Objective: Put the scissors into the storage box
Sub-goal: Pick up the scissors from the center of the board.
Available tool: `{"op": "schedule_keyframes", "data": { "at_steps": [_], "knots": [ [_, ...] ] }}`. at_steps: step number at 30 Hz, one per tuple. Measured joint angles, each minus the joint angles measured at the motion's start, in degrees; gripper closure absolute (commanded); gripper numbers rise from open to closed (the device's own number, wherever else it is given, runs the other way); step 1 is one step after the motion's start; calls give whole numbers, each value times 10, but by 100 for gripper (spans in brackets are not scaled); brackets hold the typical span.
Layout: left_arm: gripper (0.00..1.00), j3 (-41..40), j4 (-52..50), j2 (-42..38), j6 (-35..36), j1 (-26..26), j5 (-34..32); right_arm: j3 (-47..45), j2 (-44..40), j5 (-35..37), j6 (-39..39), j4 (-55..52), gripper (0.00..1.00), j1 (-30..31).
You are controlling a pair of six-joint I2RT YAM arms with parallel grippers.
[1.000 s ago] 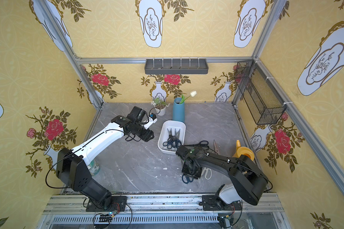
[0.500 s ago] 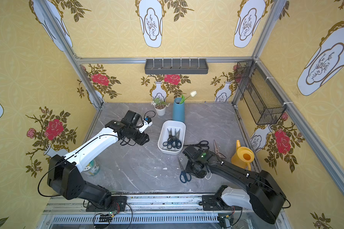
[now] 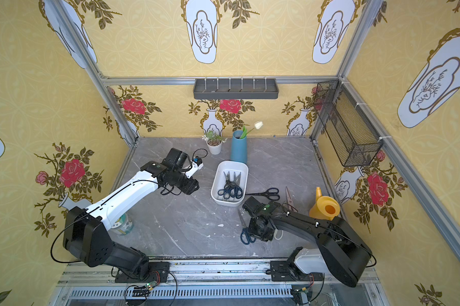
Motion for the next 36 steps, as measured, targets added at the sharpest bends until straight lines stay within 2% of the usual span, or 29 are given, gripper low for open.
{"op": "schedule_keyframes", "data": {
  "at_steps": [4,9,15,24,27,29,31,36],
  "knots": [
    [40,-1,1,-1,0,0,-6,2,23,0,-2,0,65,9],
    [40,-8,0,-5,2,0,-10,22,56,22,-6,-26,85,24],
    [40,-15,1,-12,5,0,-20,55,71,36,-10,-44,100,47],
    [40,-26,5,-23,10,0,-23,112,-57,22,43,-113,100,128],
    [40,-26,10,-24,10,0,-27,149,-104,21,70,-146,100,136],
    [40,-26,14,-26,9,0,-30,181,-113,21,77,-154,100,117],
    [40,-26,16,-28,8,0,-30,221,-98,26,76,-155,100,71],
    [40,-26,19,-32,0,0,-34,315,29,24,31,-137,100,-56]
  ]
}}
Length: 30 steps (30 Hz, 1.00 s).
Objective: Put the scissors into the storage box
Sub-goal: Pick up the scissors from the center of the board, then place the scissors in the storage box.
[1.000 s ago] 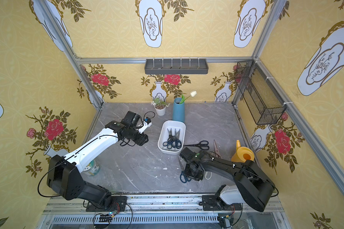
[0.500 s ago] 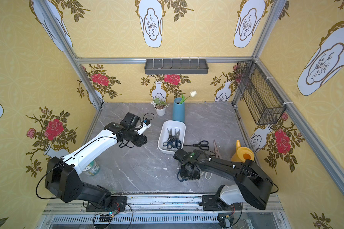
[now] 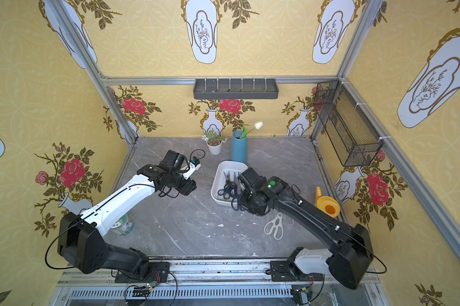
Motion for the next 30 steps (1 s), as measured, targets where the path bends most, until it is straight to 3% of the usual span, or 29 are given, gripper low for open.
{"op": "schedule_keyframes", "data": {
  "at_steps": [5,15,21,25,30],
  "knots": [
    [40,0,0,-8,0,0,0,82,146,-16,-58,33,100,-59],
    [39,6,0,-26,-4,1,1,208,333,-61,-120,55,100,-58],
    [39,5,3,-34,-4,2,1,249,382,-74,-120,52,77,-40],
    [39,-1,7,-35,-5,3,2,261,363,-73,-120,48,58,-38],
    [39,-3,7,-35,-5,3,3,249,286,-51,-120,37,50,-47]
  ]
}}
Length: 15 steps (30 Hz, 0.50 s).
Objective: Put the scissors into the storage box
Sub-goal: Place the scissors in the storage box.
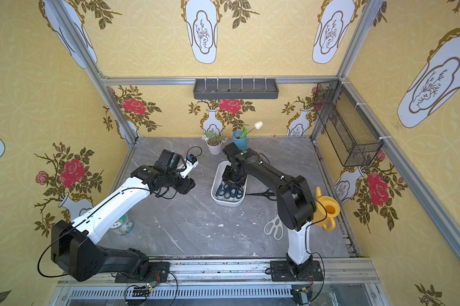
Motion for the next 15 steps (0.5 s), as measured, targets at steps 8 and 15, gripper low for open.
{"op": "schedule_keyframes", "data": {
  "at_steps": [8,15],
  "knots": [
    [39,-5,0,2,-3,0,15,-166,-193,87,49,-38,47,-115],
    [42,-5,-3,12,-10,0,44,-333,-331,96,63,-97,51,-173]
  ]
}}
